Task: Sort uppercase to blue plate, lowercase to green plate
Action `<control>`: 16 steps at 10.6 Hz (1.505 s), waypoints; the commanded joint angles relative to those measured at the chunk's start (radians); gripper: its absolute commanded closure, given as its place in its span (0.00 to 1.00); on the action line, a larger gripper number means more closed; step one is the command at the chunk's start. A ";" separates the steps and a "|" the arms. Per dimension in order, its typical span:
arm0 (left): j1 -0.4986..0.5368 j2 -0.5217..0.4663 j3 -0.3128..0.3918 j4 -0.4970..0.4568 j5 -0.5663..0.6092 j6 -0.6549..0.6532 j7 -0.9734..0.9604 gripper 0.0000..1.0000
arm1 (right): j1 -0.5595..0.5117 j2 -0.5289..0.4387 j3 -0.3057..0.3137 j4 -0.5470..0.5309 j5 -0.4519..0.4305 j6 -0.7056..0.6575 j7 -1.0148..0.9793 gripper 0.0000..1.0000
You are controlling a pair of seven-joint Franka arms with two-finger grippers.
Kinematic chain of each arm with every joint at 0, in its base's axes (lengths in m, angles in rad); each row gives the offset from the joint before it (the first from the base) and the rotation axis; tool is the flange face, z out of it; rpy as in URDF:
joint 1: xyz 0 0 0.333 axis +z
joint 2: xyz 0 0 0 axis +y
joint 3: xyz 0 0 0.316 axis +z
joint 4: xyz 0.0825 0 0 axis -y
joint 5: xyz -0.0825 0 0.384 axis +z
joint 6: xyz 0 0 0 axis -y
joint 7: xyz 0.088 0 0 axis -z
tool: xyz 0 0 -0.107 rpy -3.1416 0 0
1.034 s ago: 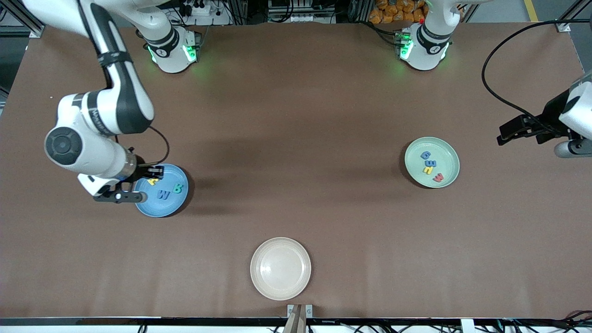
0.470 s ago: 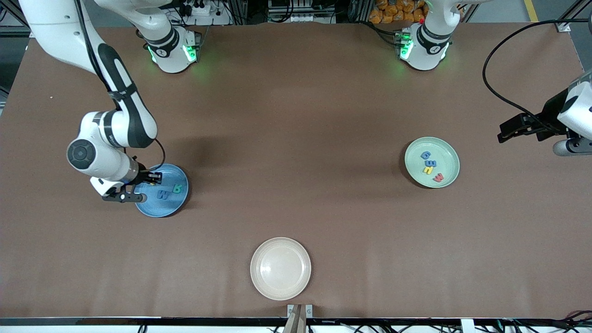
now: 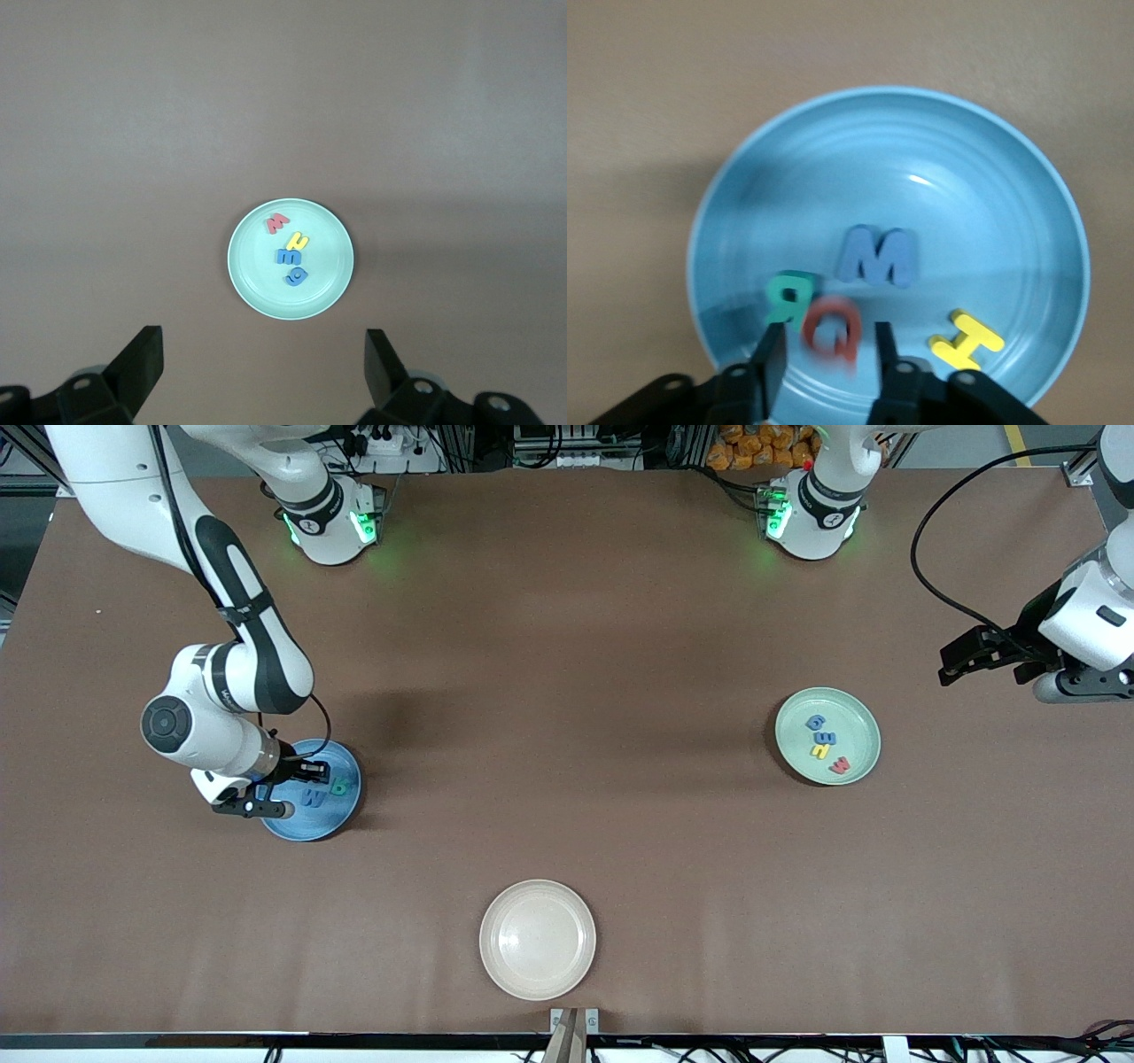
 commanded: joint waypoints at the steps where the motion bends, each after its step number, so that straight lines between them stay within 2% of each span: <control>1: 0.006 -0.049 -0.009 -0.027 0.072 0.007 -0.001 0.00 | -0.006 -0.078 0.004 0.012 0.024 -0.075 -0.016 0.00; 3: 0.001 -0.077 -0.009 -0.023 0.103 0.008 0.002 0.00 | -0.006 -0.121 0.006 0.047 0.021 -0.175 -0.020 0.00; 5: 0.009 -0.110 -0.003 -0.023 0.095 0.007 0.013 0.00 | -0.018 -0.205 0.006 0.061 0.012 -0.235 -0.018 0.00; 7: 0.003 -0.100 -0.007 0.035 0.095 -0.020 0.011 0.00 | -0.054 -0.269 0.004 0.066 0.012 -0.272 -0.020 0.00; 10: 0.003 -0.104 -0.009 0.035 0.092 -0.070 -0.003 0.00 | -0.071 -0.322 0.003 0.099 -0.020 -0.277 -0.017 0.00; 14: 0.006 -0.107 -0.009 0.032 0.090 -0.085 -0.012 0.00 | -0.087 -0.400 0.004 0.214 -0.074 -0.460 -0.012 0.00; 16: 0.006 -0.107 -0.009 0.032 0.083 -0.091 -0.065 0.00 | -0.089 -0.452 0.004 0.219 -0.078 -0.481 -0.010 0.00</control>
